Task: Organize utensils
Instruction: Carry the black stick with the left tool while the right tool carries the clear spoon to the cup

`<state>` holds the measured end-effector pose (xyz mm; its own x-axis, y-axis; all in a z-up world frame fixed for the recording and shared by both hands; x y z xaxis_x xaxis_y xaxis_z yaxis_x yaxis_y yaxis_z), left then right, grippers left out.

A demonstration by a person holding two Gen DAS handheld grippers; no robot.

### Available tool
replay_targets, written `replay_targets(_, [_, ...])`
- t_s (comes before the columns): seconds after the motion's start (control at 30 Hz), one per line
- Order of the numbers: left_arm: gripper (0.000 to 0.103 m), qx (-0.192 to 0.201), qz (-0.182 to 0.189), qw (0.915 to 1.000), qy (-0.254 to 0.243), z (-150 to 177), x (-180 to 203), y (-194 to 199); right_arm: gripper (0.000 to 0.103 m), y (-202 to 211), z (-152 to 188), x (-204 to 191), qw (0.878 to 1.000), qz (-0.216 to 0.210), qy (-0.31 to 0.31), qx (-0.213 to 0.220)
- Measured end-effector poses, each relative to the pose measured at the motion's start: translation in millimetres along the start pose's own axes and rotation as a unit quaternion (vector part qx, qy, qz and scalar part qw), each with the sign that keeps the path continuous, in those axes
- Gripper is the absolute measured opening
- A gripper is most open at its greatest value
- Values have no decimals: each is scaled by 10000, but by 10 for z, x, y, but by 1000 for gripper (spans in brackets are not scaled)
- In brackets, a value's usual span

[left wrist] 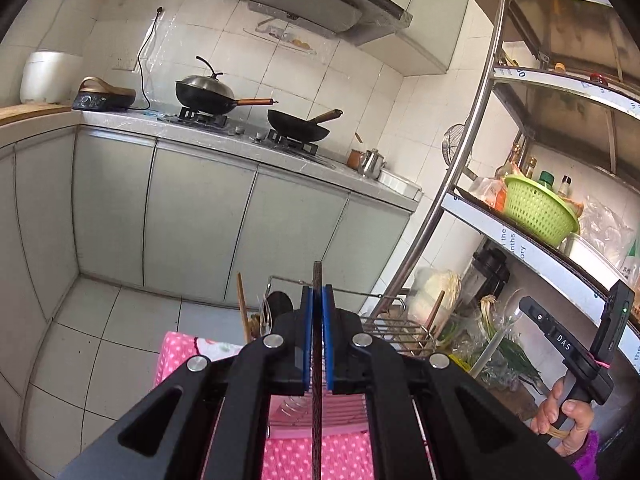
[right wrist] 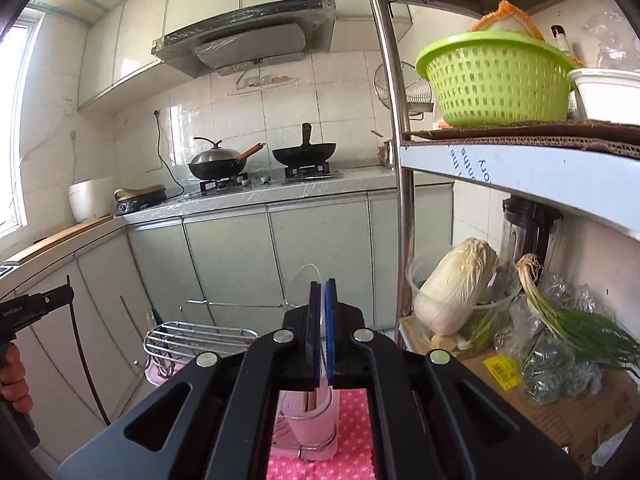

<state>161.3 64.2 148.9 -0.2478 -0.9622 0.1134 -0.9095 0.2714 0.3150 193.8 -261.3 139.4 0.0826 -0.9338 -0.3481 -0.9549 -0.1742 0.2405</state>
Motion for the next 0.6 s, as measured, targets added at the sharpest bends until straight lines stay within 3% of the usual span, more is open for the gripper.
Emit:
replay_targets(0.23, [4,201,-211,9995,80,-238,-137,-244,2,-223,-129,-40,9985,213,393,332])
replay_targets(0.6, [4,322,-670,9972,116,-293,-405,-589,2,-533,92,-128,9952,342,838,374])
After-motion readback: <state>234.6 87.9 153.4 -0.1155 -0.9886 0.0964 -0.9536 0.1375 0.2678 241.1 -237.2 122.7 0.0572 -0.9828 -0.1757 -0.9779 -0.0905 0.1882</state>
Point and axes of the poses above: each gripper's, at about its wrist camera, not at the fingertips, and y roughly against the way its jaws point, x to its right, z to its underside, the point moved 8 cm from there along -y, roughly the way its jaws point, and after that the axes turned 14 degrees about -y, right-handed, at the moved point
